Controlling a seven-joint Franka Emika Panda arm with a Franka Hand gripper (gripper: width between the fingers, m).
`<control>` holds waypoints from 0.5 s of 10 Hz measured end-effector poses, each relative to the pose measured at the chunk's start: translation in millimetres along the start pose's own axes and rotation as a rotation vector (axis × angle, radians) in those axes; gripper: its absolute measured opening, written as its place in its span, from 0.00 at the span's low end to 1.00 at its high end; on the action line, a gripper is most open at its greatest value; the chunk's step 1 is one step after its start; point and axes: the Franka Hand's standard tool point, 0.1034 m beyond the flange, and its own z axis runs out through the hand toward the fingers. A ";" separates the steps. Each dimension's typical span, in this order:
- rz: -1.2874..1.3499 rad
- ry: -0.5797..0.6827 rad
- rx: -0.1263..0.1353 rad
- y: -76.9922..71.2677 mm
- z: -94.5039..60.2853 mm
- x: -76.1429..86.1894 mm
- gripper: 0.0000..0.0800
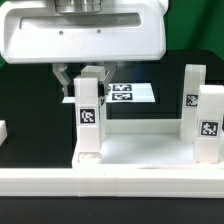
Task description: Assemble desk
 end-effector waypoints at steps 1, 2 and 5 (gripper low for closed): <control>0.018 0.000 0.001 -0.1 0.0 0.0 0.36; 0.116 -0.005 0.003 0.2 0.1 0.3 0.36; 0.453 -0.027 0.007 0.6 1.5 5.7 0.36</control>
Offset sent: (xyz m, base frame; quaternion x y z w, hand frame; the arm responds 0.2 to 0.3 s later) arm 0.0103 -0.0060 -0.0014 -0.0022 -0.0318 0.2116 0.9768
